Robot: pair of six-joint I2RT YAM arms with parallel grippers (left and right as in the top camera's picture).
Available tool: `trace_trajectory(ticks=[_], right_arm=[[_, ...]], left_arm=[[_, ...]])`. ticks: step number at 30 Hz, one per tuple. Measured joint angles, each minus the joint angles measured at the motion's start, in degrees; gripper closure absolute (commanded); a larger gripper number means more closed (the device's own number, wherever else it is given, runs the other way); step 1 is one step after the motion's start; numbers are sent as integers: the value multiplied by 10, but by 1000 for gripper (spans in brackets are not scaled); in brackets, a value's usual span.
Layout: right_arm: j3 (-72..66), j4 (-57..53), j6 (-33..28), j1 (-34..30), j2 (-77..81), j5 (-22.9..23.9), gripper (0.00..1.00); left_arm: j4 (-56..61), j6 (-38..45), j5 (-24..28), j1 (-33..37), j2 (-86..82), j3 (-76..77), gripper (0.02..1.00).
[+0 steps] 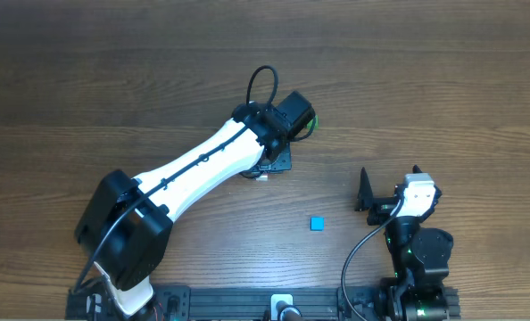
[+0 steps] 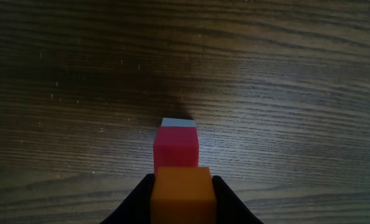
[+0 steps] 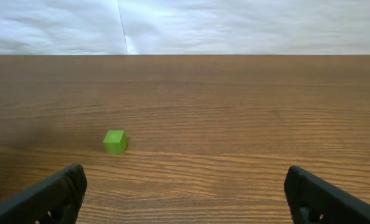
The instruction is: Stack Cubes
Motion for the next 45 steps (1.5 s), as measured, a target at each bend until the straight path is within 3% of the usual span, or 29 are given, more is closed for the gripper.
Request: trace_trajectory(ticks=[45], right_arm=[[0,0,0,0,0,0,9]], left_arm=[[0,-13,-1,2,2,-8,978]])
